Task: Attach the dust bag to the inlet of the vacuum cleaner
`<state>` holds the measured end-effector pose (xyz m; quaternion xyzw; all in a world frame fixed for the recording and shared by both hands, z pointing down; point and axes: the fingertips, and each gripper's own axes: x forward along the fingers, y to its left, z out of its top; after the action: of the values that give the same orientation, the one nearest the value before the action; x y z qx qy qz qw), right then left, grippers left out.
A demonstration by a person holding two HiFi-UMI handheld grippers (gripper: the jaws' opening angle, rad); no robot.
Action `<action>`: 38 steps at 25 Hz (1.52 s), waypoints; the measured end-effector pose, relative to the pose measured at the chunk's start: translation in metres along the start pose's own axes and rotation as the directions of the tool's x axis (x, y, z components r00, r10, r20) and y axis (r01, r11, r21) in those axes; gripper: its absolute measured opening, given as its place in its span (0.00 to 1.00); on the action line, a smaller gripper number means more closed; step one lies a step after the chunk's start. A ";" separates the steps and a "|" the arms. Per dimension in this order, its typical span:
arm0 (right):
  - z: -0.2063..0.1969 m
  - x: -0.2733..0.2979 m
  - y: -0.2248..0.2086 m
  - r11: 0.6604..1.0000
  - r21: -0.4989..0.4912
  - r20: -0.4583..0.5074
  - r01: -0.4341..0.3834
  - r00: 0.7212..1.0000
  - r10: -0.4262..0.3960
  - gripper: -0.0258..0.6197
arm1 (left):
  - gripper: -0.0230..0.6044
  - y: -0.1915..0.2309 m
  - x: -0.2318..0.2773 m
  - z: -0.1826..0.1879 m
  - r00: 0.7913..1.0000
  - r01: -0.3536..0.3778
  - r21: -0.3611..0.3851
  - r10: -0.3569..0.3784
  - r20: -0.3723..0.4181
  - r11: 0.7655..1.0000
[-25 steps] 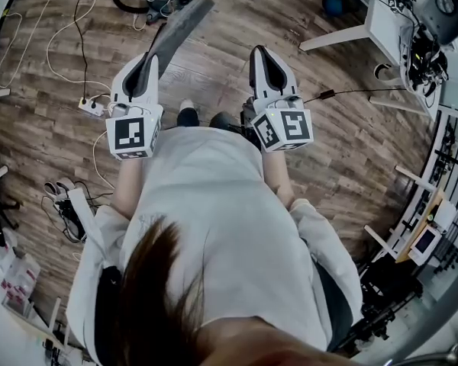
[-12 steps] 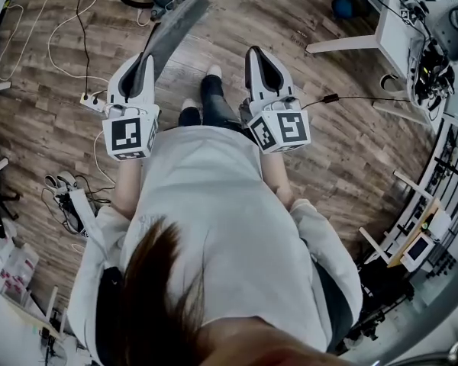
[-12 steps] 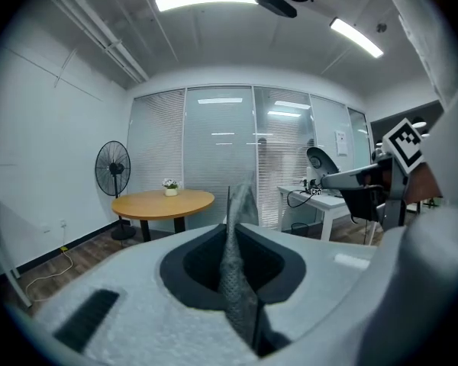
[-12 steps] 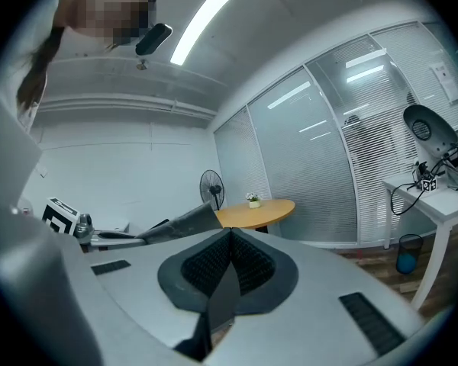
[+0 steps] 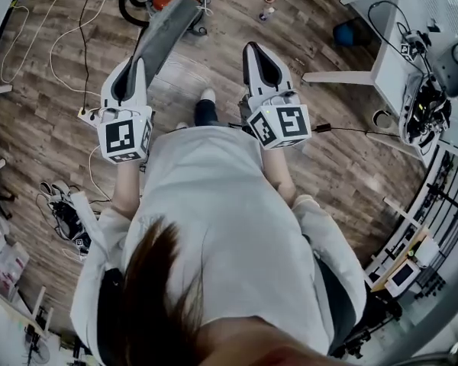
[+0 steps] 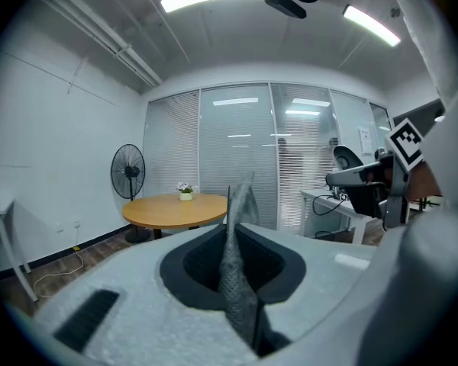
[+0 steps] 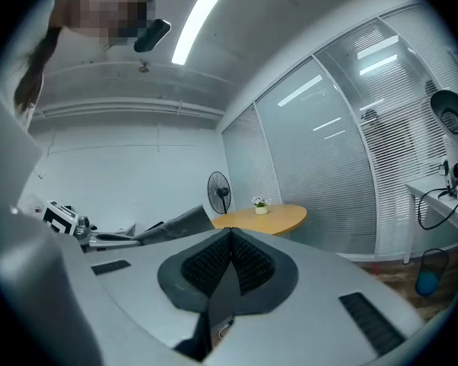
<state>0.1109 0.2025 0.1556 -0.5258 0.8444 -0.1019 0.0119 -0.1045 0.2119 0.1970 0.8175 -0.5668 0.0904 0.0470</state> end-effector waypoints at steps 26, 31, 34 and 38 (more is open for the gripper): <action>0.005 0.093 -0.061 0.998 0.022 -0.071 0.061 0.996 -0.059 0.04 | 0.10 0.056 0.110 0.021 1.000 -0.016 -0.008 0.016 -0.021 1.000; 0.017 0.136 -0.064 0.996 0.013 -0.050 0.094 0.994 -0.093 0.04 | 0.10 0.074 0.149 0.035 0.998 0.059 0.030 -0.059 -0.013 0.998; 0.020 0.160 -0.063 0.993 0.013 -0.040 0.115 0.993 -0.115 0.04 | 0.10 0.089 0.168 0.039 0.995 0.097 0.036 -0.097 -0.008 0.995; 0.021 0.182 -0.058 0.990 0.012 -0.032 0.139 0.990 -0.139 0.04 | 0.10 0.107 0.185 0.041 0.990 0.140 0.051 -0.140 -0.009 0.989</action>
<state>0.0833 0.0125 0.1616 -0.5816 0.8050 -0.1169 -0.0046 -0.1375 -0.0035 0.1914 0.8559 -0.5056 0.1035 0.0338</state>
